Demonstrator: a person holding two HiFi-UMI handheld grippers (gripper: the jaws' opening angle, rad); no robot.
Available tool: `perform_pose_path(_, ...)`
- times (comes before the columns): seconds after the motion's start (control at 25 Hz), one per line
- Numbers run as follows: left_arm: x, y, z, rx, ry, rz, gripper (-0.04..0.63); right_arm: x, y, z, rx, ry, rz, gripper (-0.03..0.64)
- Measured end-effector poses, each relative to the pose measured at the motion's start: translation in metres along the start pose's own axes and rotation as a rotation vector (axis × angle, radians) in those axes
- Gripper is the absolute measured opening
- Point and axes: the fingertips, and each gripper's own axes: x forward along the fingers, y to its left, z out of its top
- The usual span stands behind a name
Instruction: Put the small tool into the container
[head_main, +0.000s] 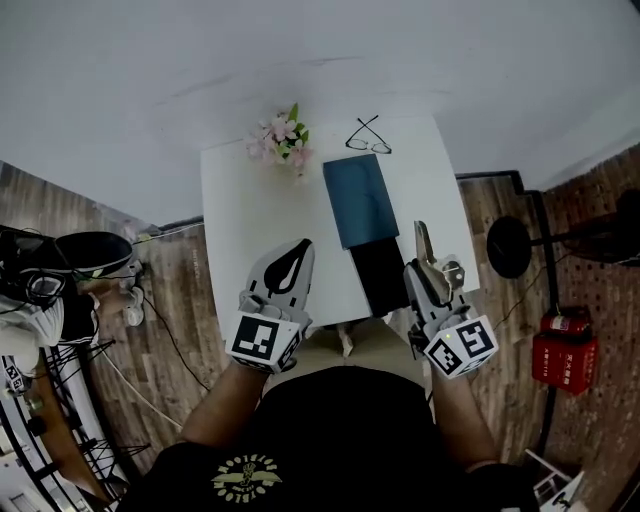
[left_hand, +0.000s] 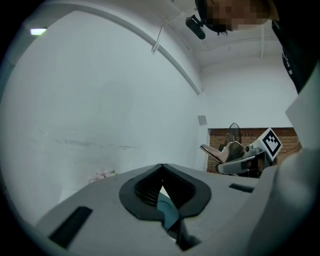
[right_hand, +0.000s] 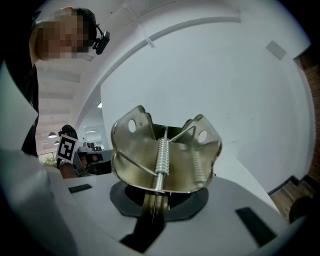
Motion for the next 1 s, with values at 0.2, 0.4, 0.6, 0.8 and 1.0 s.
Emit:
perform_pose_path(0.2, 0.009, -0.012, -0.011, -0.002, 0.000, -0.008, 0.008, -0.004, 0.003, -0.015, 0.018, 0.016, 0.018, 0.043)
perform_pose_path(0.4, 0.023, -0.025, -0.017, -0.003, 0.010, 0.015, 0.008, -0.009, -0.008, -0.020, 0.035, 0.034, 0.039, 0.043)
perform_pose_path(0.6, 0.030, -0.037, -0.018, 0.003, -0.010, 0.056, 0.008, -0.008, -0.022, -0.019, 0.037, 0.041, 0.087, 0.043)
perform_pose_path(0.8, 0.022, -0.040, -0.034, -0.010, -0.016, 0.149, 0.008, -0.010, -0.026, -0.032, 0.048, 0.058, 0.143, 0.043)
perform_pose_path(1.0, 0.009, -0.039, -0.054, -0.023, 0.009, 0.208, 0.008, -0.001, -0.027, -0.047, 0.059, 0.074, 0.194, 0.043)
